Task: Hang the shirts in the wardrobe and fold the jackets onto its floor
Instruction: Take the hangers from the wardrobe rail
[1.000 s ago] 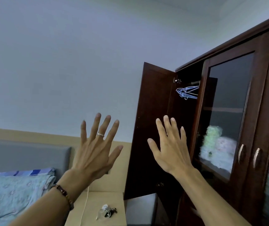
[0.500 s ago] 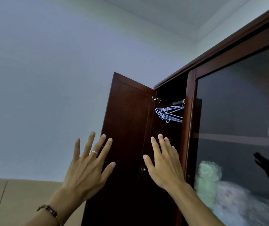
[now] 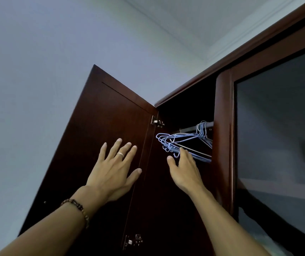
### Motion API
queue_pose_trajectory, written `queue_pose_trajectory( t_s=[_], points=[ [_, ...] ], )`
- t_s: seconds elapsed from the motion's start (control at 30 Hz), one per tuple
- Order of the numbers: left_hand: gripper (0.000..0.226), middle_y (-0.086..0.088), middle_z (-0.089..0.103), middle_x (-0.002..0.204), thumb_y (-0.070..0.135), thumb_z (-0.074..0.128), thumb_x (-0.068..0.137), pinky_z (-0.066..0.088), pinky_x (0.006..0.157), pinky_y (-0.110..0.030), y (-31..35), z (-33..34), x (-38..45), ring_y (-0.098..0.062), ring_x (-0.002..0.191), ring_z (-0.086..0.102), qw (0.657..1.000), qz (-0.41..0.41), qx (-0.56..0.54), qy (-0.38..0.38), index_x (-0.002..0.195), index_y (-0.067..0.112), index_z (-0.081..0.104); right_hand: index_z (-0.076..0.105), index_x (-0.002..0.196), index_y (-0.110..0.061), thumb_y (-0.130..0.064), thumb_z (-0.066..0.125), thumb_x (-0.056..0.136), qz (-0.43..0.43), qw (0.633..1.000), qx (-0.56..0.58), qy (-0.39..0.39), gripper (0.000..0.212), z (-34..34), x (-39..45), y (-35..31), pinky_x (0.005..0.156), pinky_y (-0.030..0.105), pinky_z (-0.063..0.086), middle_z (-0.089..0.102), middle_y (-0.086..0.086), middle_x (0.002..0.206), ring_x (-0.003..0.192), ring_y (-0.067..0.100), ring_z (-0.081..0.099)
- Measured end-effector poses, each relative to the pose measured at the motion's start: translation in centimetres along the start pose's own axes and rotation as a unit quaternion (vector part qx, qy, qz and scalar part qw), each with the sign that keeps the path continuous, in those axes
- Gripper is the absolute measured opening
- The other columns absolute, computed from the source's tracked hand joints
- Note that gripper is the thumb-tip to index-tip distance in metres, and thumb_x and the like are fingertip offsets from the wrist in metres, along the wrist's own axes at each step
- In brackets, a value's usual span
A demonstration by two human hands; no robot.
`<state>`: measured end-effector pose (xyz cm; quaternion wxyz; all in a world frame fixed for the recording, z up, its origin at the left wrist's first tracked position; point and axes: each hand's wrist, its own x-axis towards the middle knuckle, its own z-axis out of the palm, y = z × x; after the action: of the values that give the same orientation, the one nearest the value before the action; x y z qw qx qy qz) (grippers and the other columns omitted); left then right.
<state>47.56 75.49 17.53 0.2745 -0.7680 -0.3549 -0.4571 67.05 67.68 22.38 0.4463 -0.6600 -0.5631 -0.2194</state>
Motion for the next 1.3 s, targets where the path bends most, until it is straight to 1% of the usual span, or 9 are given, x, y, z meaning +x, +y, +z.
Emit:
queue_pose_trajectory(
  t_s=[0.2,0.4,0.63,0.8,0.87,0.97,1.07,1.2,1.3],
  points=[
    [0.097,0.002,0.02,0.162,0.07,-0.008,0.075,0.009,0.124,-0.039,-1.2,10.6,11.0,-0.016,0.152,0.005,0.994,0.005,-0.109,0.019,0.156,0.022,0.013,0.012,0.156,-0.005,-0.041,0.041,0.102,0.083,0.993,0.047,0.071,0.07,3.5,11.3,3.0,0.114,0.036,0.026,0.019,0.012,0.161,0.146,0.028,0.024],
    [0.072,0.001,0.022,0.16,0.06,0.033,0.097,0.022,0.119,-0.036,-0.4,16.3,19.5,-0.016,0.149,0.017,0.977,0.06,-0.204,0.019,0.156,0.022,0.016,0.032,0.147,0.002,-0.037,0.046,0.1,0.149,0.968,0.109,0.168,0.062,5.8,20.5,6.1,0.104,0.035,0.036,0.042,0.018,0.147,0.134,0.033,0.042],
    [0.081,0.003,0.021,0.16,0.067,0.04,0.092,0.029,0.115,-0.037,0.7,19.0,26.6,-0.017,0.144,0.024,0.957,0.095,-0.271,0.037,0.156,0.023,0.016,0.044,0.138,-0.003,-0.03,0.065,0.089,0.204,0.865,0.381,0.255,0.06,7.2,29.2,10.5,0.105,0.046,0.044,0.05,0.018,0.14,0.125,0.037,0.052],
    [0.086,-0.001,0.028,0.156,0.068,0.048,0.087,0.034,0.112,-0.042,3.0,20.4,30.3,-0.021,0.141,0.029,0.951,0.112,-0.287,0.024,0.155,0.022,0.02,0.046,0.137,-0.007,-0.022,0.062,0.094,0.208,0.794,0.536,0.195,0.048,6.9,33.0,13.1,0.109,0.05,0.04,0.052,0.019,0.137,0.128,0.037,0.05],
    [0.083,-0.005,0.036,0.151,0.064,0.054,0.086,0.037,0.109,-0.044,3.5,21.1,31.1,-0.025,0.136,0.036,0.955,0.117,-0.271,0.023,0.153,0.021,0.027,0.047,0.134,-0.003,-0.02,0.057,0.098,0.185,0.779,0.573,0.175,0.041,7.2,34.2,14.0,0.1,0.048,0.047,0.059,0.019,0.122,0.123,0.037,0.055],
    [0.07,-0.007,0.044,0.145,0.056,0.055,0.089,0.041,0.104,-0.046,3.4,21.9,31.9,-0.028,0.13,0.042,0.966,0.108,-0.233,0.022,0.147,0.021,0.036,0.045,0.134,0.001,-0.014,0.051,0.101,0.155,0.761,0.606,0.171,0.037,7.4,35.8,14.0,0.067,0.041,0.057,0.063,0.02,0.11,0.093,0.032,0.065],
    [0.059,-0.004,0.044,0.146,0.049,0.047,0.095,0.042,0.102,-0.047,3.1,22.8,32.3,-0.027,0.13,0.041,0.968,0.103,-0.226,0.018,0.146,0.021,0.037,0.044,0.134,0.002,-0.007,0.045,0.102,0.153,0.766,0.595,0.189,0.034,7.5,37.0,13.3,0.042,0.031,0.051,0.061,0.016,0.088,0.07,0.027,0.062],
    [0.057,-0.001,0.037,0.153,0.044,0.042,0.099,0.043,0.103,-0.045,2.7,23.1,32.5,-0.025,0.135,0.037,0.967,0.108,-0.227,0.032,0.151,0.021,0.03,0.042,0.133,0.01,0.0,0.037,0.103,0.134,0.781,0.587,0.166,0.032,7.1,38.0,12.6,0.064,0.039,0.051,0.056,0.023,0.115,0.105,0.038,0.062],
    [0.064,-0.001,0.025,0.16,0.045,0.042,0.1,0.04,0.107,-0.044,2.3,22.7,32.8,-0.024,0.143,0.03,0.97,0.105,-0.218,0.024,0.155,0.022,0.02,0.041,0.132,0.012,0.002,0.035,0.103,0.119,0.781,0.595,0.149,0.032,6.6,38.3,11.6,0.071,0.04,0.051,0.055,0.022,0.101,0.086,0.035,0.062]
  ],
)
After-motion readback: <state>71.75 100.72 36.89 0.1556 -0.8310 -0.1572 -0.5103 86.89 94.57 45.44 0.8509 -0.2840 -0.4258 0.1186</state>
